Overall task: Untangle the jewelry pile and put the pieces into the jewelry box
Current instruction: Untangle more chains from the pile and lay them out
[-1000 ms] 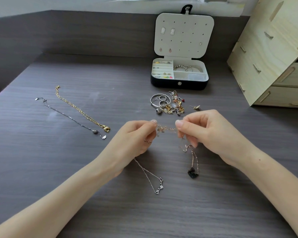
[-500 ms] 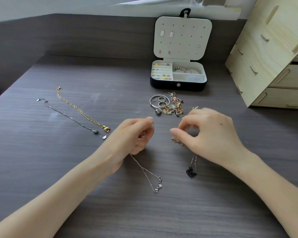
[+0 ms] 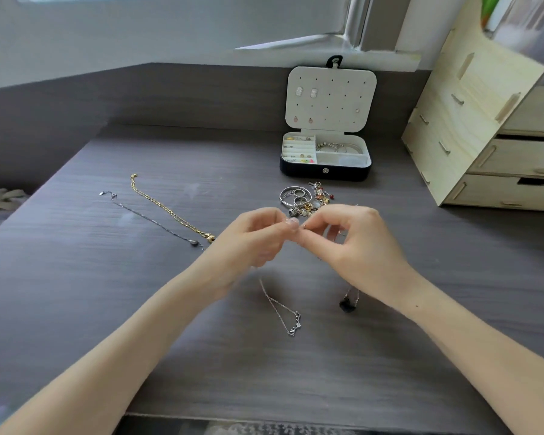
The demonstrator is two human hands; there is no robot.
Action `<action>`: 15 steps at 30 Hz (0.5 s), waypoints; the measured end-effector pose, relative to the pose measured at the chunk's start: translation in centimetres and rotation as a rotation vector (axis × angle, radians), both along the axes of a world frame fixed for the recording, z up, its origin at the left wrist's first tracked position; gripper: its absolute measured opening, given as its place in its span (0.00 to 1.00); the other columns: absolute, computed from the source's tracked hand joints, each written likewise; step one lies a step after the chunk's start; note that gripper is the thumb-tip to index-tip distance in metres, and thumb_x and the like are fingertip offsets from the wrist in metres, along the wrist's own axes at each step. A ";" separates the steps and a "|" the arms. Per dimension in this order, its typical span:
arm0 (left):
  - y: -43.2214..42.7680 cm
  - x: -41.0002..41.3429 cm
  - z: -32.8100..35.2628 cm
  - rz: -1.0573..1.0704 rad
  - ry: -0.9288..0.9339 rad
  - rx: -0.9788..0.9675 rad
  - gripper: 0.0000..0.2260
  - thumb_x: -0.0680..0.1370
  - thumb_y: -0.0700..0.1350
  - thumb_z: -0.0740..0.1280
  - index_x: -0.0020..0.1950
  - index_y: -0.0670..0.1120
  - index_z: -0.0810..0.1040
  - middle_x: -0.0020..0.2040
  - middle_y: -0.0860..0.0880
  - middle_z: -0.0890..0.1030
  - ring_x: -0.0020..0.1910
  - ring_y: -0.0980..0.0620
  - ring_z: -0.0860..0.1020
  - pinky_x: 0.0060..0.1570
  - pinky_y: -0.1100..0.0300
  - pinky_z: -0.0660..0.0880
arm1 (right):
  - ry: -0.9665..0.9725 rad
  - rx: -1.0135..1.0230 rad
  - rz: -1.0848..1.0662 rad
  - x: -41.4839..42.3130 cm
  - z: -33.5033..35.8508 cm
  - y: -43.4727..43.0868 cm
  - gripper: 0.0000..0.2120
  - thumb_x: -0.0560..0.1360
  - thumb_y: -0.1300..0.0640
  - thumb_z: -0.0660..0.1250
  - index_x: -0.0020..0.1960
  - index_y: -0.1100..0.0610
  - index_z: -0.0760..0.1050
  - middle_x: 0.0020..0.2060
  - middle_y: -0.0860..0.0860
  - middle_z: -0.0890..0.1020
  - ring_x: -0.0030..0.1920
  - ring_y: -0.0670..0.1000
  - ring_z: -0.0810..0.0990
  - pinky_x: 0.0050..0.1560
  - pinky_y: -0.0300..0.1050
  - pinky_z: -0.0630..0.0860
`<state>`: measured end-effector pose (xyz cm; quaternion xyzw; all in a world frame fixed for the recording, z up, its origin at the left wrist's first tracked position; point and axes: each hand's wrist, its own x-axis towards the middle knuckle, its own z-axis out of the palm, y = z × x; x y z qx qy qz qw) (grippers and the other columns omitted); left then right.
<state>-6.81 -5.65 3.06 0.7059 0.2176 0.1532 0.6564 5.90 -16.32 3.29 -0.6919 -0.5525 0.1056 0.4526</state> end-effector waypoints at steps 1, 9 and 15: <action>0.1 -0.4 0.3 -0.008 -0.031 -0.024 0.07 0.71 0.48 0.65 0.39 0.45 0.73 0.26 0.56 0.64 0.25 0.57 0.59 0.25 0.67 0.55 | 0.135 -0.020 0.048 0.1 0.9 -0.4 0.07 0.72 0.55 0.72 0.36 0.54 0.80 0.31 0.47 0.82 0.33 0.45 0.75 0.38 0.44 0.73; 0.7 -5.1 1.1 -0.120 -0.150 0.056 0.11 0.70 0.53 0.67 0.32 0.48 0.79 0.29 0.49 0.73 0.29 0.53 0.69 0.35 0.68 0.67 | 0.667 0.127 0.290 -0.3 6.0 -1.0 0.06 0.70 0.60 0.67 0.35 0.58 0.79 0.32 0.55 0.80 0.33 0.53 0.76 0.34 0.44 0.74; 4.0 -10.2 2.0 0.114 -0.127 0.150 0.11 0.68 0.55 0.67 0.32 0.48 0.78 0.31 0.48 0.71 0.31 0.54 0.68 0.36 0.67 0.66 | 0.679 0.143 0.235 -2.0 7.6 1.1 0.06 0.69 0.61 0.68 0.34 0.59 0.78 0.30 0.56 0.80 0.30 0.52 0.75 0.32 0.43 0.73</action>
